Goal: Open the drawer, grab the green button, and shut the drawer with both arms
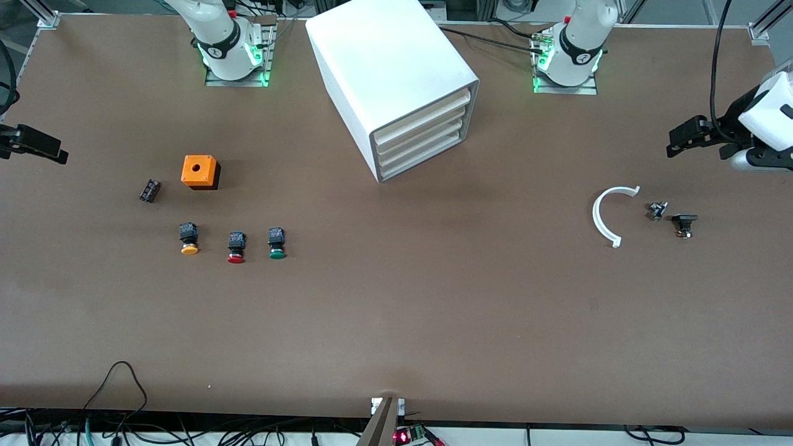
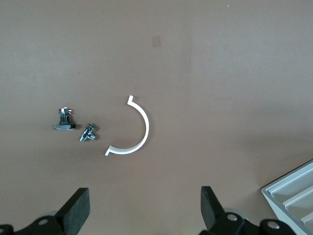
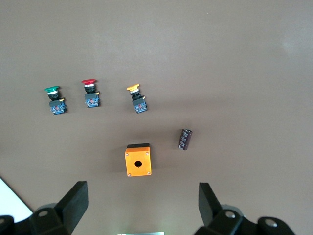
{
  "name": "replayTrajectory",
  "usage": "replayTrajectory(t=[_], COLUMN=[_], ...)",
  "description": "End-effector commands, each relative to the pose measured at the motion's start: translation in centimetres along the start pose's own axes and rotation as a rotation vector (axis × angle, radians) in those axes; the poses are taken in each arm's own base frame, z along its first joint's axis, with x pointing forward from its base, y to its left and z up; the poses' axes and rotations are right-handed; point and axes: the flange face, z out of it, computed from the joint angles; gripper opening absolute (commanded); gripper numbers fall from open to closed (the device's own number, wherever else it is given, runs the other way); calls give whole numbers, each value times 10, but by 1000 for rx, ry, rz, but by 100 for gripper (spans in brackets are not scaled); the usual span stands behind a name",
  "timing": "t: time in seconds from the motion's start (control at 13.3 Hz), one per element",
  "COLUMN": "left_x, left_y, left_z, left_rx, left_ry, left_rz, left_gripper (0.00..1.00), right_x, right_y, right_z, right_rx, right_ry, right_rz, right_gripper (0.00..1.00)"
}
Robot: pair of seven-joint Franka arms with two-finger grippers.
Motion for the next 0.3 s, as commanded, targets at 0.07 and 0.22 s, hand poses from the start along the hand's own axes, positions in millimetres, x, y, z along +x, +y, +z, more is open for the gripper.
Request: replayTrajectory(t=[0.07, 0.22], left_x=[-1, -1], left_y=[5, 7], left_z=[-6, -6], left_rx=[26, 26], left_ry=[-16, -21], left_rz=[24, 28], left_gripper=[100, 100], right_x=[-39, -49], right_y=[-10, -14], right_z=[-6, -7], right_rx=[17, 26], right_ry=[44, 54], right_rz=[-21, -22], right_gripper=[100, 100])
